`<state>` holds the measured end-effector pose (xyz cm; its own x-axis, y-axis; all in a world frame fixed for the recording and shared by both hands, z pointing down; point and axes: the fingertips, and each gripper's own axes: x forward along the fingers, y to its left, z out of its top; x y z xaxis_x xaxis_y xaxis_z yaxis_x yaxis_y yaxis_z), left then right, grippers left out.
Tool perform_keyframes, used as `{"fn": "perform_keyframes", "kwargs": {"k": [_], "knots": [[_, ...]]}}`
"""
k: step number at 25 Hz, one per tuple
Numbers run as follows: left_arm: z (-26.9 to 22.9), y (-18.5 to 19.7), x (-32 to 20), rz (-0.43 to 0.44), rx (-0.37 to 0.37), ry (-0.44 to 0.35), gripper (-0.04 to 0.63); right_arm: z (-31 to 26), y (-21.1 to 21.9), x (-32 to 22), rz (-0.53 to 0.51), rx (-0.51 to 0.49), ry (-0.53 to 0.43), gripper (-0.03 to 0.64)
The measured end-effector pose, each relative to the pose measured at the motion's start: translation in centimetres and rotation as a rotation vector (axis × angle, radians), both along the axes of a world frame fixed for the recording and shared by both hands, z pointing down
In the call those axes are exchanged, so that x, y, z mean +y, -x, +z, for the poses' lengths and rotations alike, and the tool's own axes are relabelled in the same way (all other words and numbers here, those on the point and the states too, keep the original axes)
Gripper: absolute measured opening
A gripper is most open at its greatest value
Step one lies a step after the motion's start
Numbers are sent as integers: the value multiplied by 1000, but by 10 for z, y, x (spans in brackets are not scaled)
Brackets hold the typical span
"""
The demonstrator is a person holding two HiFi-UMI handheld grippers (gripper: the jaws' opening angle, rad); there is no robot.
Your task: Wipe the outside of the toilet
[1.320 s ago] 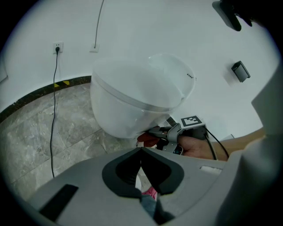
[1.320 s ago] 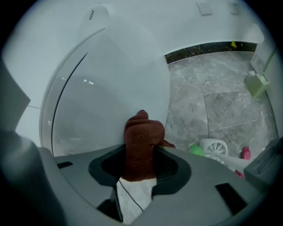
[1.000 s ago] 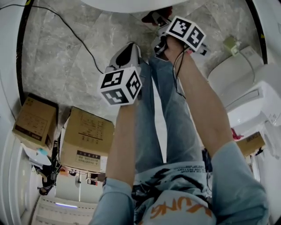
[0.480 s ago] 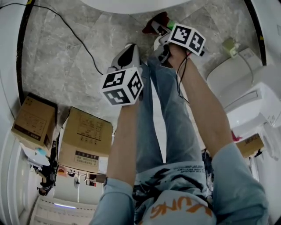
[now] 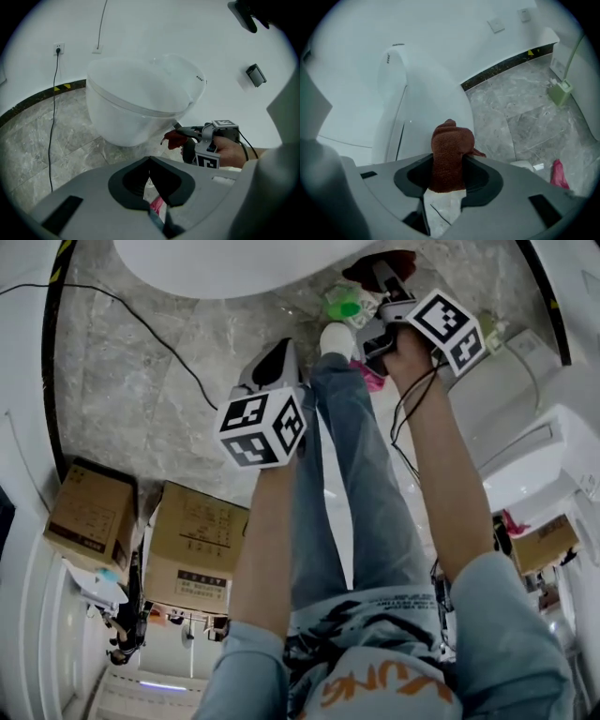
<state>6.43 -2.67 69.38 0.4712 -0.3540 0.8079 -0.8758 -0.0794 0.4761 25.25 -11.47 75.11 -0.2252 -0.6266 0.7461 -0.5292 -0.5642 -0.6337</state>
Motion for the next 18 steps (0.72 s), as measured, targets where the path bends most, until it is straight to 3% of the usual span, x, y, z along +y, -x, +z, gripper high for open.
{"fn": "perform_keyframes", "kwargs": {"k": [6,13,18], "knots": [[6,-15,-14,-7,17,20,2,29,-44,-38,5,61,28,166],[15,-4,-29,-55,32,39,2,96,-47,-44,-84,91,134,167],[24,29,-37,-131,32,20,2,136,-34,-35,-39,52,207,167]]}}
